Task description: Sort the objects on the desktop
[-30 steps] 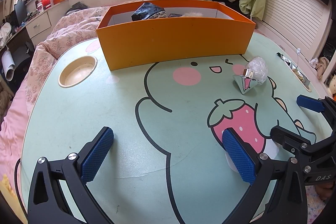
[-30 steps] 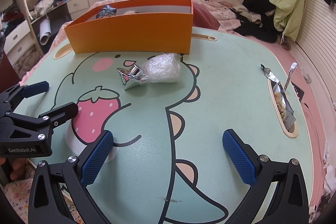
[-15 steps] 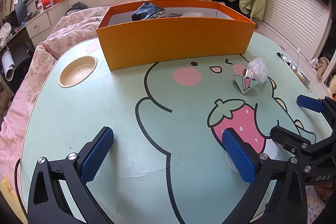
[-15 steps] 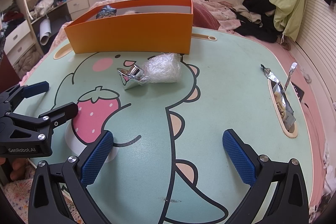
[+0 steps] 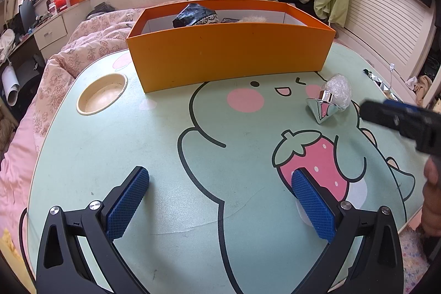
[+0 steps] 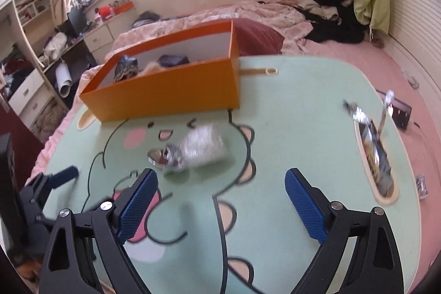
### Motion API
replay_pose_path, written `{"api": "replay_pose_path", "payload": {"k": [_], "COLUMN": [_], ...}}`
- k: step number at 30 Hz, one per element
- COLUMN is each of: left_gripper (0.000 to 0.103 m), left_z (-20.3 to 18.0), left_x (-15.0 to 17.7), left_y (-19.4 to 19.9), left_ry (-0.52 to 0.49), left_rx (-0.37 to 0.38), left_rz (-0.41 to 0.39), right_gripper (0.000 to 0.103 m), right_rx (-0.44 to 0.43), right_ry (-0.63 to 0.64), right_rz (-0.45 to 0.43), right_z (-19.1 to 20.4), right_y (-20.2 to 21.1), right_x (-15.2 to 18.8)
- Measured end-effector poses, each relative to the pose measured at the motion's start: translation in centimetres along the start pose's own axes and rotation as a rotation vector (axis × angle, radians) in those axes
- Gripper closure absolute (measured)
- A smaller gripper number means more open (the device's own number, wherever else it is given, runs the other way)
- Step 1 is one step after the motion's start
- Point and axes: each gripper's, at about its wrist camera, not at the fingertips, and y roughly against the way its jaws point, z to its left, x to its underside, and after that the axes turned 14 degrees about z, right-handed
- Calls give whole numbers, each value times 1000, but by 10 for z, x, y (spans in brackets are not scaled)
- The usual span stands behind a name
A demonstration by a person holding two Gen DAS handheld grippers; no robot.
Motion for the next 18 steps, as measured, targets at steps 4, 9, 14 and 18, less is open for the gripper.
{"api": "replay_pose_path", "payload": {"k": [4,9,14,18], "left_gripper": [0,0,0,0], "left_z": [0,0,0,0], "left_x": [0,0,0,0], "left_y": [0,0,0,0], "left_ry": [0,0,1,0], "left_rx": [-1,-1,0,0], "left_rz": [0,0,0,0], "right_gripper": [21,55,74,74], "right_rx": [6,79,53,1], "right_ry": [-43,-38,-21,-26], "right_rz": [-7,38,59,18], "right_z": [4,12,12,5], "right_y": [-4,-24,-31,-16], "right_x": [-21,-37,-30,-22]}}
